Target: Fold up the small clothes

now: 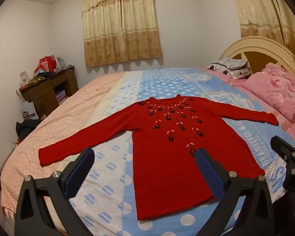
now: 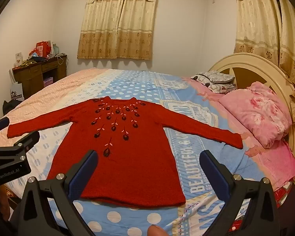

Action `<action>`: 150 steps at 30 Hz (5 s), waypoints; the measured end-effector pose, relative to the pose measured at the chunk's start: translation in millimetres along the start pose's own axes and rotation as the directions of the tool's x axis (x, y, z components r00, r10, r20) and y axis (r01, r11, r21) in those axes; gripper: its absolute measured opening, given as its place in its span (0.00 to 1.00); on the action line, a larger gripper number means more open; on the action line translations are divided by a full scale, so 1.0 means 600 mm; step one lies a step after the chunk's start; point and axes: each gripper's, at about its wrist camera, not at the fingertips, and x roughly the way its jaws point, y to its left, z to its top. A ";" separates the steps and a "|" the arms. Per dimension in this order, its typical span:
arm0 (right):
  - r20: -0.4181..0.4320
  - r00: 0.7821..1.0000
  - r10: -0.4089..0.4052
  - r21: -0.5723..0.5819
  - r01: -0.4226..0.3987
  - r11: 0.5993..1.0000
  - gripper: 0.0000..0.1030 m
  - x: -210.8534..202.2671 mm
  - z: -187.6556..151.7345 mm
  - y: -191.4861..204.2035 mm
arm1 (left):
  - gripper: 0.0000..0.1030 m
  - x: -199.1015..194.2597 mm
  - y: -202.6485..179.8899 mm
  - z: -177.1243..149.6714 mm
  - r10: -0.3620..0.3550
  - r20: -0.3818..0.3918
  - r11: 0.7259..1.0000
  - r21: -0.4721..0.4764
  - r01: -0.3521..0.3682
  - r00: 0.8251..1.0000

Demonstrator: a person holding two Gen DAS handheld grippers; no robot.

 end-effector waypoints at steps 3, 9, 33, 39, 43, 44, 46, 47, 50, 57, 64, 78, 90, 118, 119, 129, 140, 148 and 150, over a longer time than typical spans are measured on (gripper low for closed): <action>0.000 1.000 -0.004 -0.005 0.004 1.000 0.99 0.002 0.001 0.000 | 1.00 -0.001 -0.004 -0.001 0.005 0.002 1.000 0.013 -0.005 1.000; -0.003 1.000 -0.002 -0.001 0.002 1.000 0.99 0.004 -0.003 -0.001 | 1.00 0.001 0.004 0.000 -0.007 -0.005 1.000 0.000 0.007 1.000; -0.030 1.000 0.002 0.009 -0.002 1.000 0.99 0.021 -0.008 -0.004 | 1.00 0.005 0.004 -0.004 0.002 -0.008 1.000 0.002 -0.002 1.000; -0.033 0.999 0.003 0.009 -0.003 1.000 0.99 0.022 -0.008 -0.005 | 1.00 0.005 0.004 -0.003 0.000 -0.008 1.000 0.003 0.000 1.000; -0.032 0.999 0.003 0.010 -0.003 1.000 0.99 0.022 -0.008 -0.005 | 1.00 0.005 0.006 -0.002 0.001 -0.008 1.000 0.002 -0.001 1.000; -0.032 0.999 0.002 0.009 -0.001 1.000 0.99 0.023 -0.008 -0.004 | 1.00 0.005 0.006 -0.002 0.001 -0.008 1.000 0.002 -0.001 1.000; -0.032 0.999 0.000 0.008 0.000 1.000 0.99 0.025 -0.009 -0.005 | 1.00 0.005 0.006 -0.003 0.001 -0.007 1.000 0.002 -0.001 1.000; -0.032 0.999 0.001 0.009 -0.001 1.000 0.99 0.024 -0.009 -0.005 | 1.00 0.005 0.006 -0.003 0.000 -0.007 1.000 0.002 0.000 1.000; -0.032 1.000 0.000 0.008 0.000 1.000 0.99 0.024 -0.009 -0.004 | 1.00 0.005 0.007 -0.003 0.002 -0.007 1.000 0.002 -0.002 1.000; -0.034 0.999 0.001 0.008 -0.001 1.000 0.99 0.025 -0.009 -0.004 | 1.00 0.006 0.008 -0.003 0.000 -0.008 1.000 0.001 0.000 1.000; -0.035 0.999 0.001 0.008 0.000 1.000 0.99 0.026 -0.008 -0.005 | 1.00 0.006 0.008 -0.003 0.000 -0.008 1.000 0.001 0.000 1.000; -0.037 0.999 0.001 0.009 -0.001 1.000 0.99 0.026 -0.009 -0.005 | 1.00 0.008 0.011 -0.004 0.003 -0.007 1.000 0.002 -0.003 1.000; -0.045 0.999 0.003 0.021 -0.002 1.000 0.99 0.032 -0.016 -0.005 | 1.00 0.009 0.013 -0.004 0.003 -0.008 1.000 0.002 -0.003 1.000; -0.159 0.987 -0.027 0.088 0.042 0.995 0.99 0.134 -0.041 -0.070 | 1.00 0.093 -0.041 0.003 -0.021 -0.039 0.995 0.098 0.025 0.999; -0.163 0.986 -0.027 0.093 0.042 0.995 0.99 0.141 -0.043 -0.075 | 1.00 0.098 -0.045 0.004 -0.024 -0.042 0.994 0.103 0.028 0.999; -0.192 0.980 -0.045 0.129 0.071 0.989 0.99 0.208 -0.042 -0.140 | 1.00 0.155 -0.082 0.020 -0.033 -0.043 0.990 0.134 0.039 0.999; -0.229 0.969 -0.095 0.178 0.138 0.974 0.99 0.281 -0.041 -0.235 | 1.00 0.228 -0.113 0.033 -0.028 -0.056 0.988 0.151 0.037 0.998; -0.255 0.958 -0.129 0.202 0.184 0.962 0.99 0.326 -0.035 -0.309 | 1.00 0.273 -0.125 0.045 -0.014 -0.067 0.989 0.144 0.023 0.998; -0.263 0.953 -0.147 0.227 0.209 0.951 0.99 0.340 -0.033 -0.344 | 1.00 0.287 -0.130 0.048 -0.006 -0.073 0.989 0.144 0.016 0.997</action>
